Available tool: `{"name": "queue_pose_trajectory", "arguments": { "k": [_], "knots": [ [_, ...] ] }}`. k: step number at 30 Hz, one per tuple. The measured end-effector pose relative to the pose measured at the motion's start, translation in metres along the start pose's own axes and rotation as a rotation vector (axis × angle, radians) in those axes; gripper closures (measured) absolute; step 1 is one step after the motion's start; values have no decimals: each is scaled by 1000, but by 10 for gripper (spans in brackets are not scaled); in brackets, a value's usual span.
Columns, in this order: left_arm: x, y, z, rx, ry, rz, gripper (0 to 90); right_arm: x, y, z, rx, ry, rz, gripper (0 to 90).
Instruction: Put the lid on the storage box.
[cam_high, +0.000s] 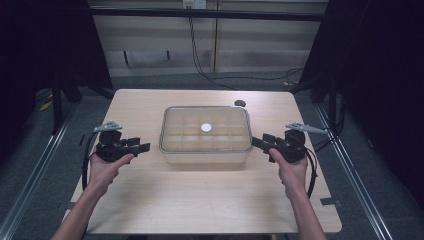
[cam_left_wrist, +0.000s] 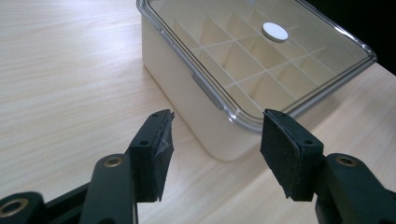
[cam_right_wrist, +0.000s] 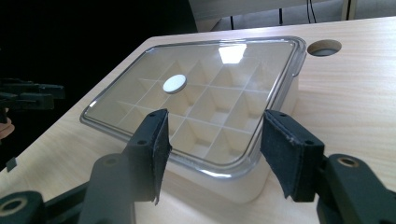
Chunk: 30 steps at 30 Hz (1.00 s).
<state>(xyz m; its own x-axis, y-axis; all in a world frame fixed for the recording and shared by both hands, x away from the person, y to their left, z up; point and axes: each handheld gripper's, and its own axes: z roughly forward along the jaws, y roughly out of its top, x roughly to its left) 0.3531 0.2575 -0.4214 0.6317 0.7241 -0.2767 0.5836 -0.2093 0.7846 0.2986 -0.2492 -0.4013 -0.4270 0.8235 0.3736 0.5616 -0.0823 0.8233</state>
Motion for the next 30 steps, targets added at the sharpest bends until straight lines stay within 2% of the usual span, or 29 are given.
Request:
{"name": "queue_pose_trajectory", "arguments": {
  "k": [2, 9, 11, 12, 13, 15, 16, 17, 19, 22, 24, 28, 30],
  "knots": [
    [-1, -3, -6, -7, -1, -1, 437, 1, -6, -7, -11, 3, 2, 416],
    [-13, -17, -20, 0, 10, 40, 434, 5, -22, -19, -3, 3, 8, 404],
    [-17, -27, -23, -4, 22, 40, 422, 7, -31, -26, -2, -2, 8, 399],
    [-17, -27, -23, -4, 22, 40, 418, 7, -31, -26, -2, -2, 8, 399],
    [-19, -34, -24, -4, 36, 29, 411, 9, -38, -30, 4, -6, 3, 396],
    [-18, -38, -25, 2, 25, 23, 409, 10, -45, -35, 11, -9, 5, 393],
    [-20, -43, -24, -1, 35, 19, 409, 10, -45, -35, 11, -9, 5, 393],
    [-21, -48, -25, 8, 47, 32, 407, 10, -48, -37, 14, -12, 2, 390],
    [-25, -58, -28, 30, 42, 37, 374, 12, -57, -44, 19, -21, 2, 384],
    [-29, -64, -34, 19, 39, 46, 349, 12, -62, -49, 28, -24, 14, 373],
    [-32, -69, -38, 21, 24, 44, 328, 12, -68, -54, 18, -21, 24, 364],
    [-35, -81, -40, 30, 16, 28, 315, 12, -80, -62, 27, -52, 11, 343],
    [-36, -88, -38, 63, 15, 51, 316, 11, -82, -63, 23, -54, 9, 340]
  ]
}}
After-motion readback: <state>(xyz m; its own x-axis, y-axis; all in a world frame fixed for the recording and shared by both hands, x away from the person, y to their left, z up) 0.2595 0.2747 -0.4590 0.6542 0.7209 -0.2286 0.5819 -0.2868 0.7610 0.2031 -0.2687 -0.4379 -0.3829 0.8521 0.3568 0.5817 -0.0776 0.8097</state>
